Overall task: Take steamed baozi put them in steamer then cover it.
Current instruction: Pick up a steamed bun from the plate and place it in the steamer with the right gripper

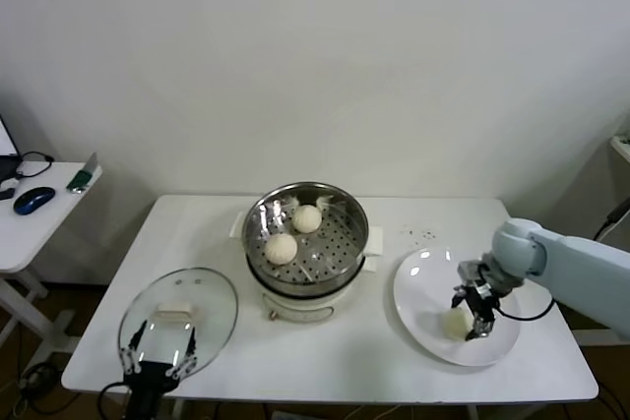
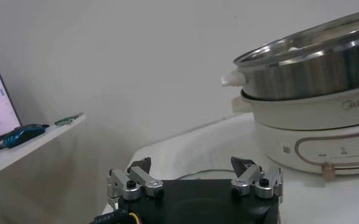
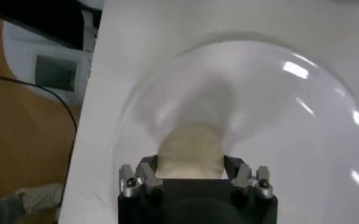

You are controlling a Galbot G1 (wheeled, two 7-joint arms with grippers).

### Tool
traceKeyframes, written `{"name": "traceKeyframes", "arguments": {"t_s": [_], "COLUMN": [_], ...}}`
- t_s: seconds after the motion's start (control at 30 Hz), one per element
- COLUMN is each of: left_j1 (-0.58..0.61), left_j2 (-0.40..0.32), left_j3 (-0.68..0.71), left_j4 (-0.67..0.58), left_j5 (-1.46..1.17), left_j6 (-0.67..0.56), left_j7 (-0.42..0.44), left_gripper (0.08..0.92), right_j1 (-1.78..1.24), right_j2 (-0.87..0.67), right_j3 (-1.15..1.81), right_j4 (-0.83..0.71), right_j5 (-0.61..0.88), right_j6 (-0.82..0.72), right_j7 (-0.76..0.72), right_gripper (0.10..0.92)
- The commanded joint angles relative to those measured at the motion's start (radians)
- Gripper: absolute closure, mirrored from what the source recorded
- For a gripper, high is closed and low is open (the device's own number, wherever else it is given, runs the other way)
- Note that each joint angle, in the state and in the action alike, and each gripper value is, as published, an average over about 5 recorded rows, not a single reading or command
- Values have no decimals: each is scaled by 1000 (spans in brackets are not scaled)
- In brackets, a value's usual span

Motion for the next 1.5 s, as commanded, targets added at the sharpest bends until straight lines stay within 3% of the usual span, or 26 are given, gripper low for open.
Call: {"name": "traceKeyframes", "arguments": {"t_s": [0.03,0.47,0.97,1.5], "left_j1": [5,14,11,7], "left_j2": [-2,-6,14,50], "left_j3": [1,10,18,4], "left_j4": [-4,-21,-7,24], "left_j5": [4,-8,-25,-68], "left_j6": [1,11,10,0], "left_j7": [0,-8,-7,-11], "left_gripper": [177,177,177,177], "right_j1": [384,685,467,339], "right_j2": [102,401,763,850], "right_j3": [-173,-211,-101,-170], "right_j4": [-30,-29,-89,-119], "right_j5": [-80,-53,-157,-216], "right_j6": [348,701,707,737], "right_j7": [-88,-148,-169,-175], "right_gripper": [314,306,303,299]}}
